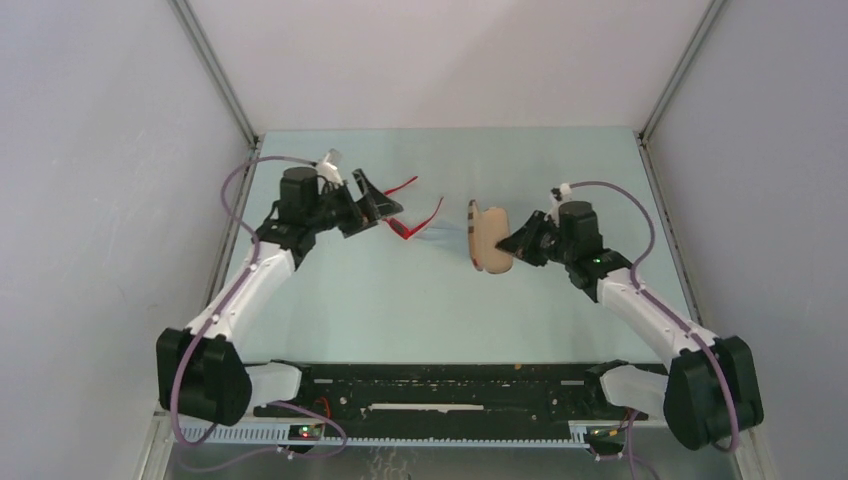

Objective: Organize the sunglasses

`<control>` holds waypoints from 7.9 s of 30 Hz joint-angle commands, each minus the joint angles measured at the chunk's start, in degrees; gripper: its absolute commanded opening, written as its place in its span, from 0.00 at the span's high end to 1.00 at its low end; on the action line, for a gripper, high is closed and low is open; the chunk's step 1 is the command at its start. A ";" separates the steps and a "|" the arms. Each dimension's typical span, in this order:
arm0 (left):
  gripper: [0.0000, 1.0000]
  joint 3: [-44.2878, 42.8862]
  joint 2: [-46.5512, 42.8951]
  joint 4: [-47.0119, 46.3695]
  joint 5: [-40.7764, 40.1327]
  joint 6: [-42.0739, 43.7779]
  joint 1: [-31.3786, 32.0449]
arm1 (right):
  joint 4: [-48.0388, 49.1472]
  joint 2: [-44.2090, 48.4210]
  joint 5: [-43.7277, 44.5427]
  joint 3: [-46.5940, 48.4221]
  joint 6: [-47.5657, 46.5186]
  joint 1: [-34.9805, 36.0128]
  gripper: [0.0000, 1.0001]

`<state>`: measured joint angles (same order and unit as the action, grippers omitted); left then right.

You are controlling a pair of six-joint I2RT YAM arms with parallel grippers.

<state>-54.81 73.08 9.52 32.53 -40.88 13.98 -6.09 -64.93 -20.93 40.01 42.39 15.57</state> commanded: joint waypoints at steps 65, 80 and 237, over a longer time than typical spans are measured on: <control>0.00 2.95 -8.18 15.26 -12.25 6.03 -3.34 | -0.14 -9.87 32.96 7.87 -11.84 21.61 0.24; 0.00 4.53 -11.00 17.60 -15.48 6.70 -3.52 | -12.67 -42.51 31.85 33.47 -19.74 24.45 0.35; 0.06 9.16 5.30 16.39 -20.54 5.08 2.29 | -10.09 -41.33 20.40 24.39 -8.06 27.54 0.65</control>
<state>-41.80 78.28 27.11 11.73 -36.86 16.01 -17.54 -103.81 -1.41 61.80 33.91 43.20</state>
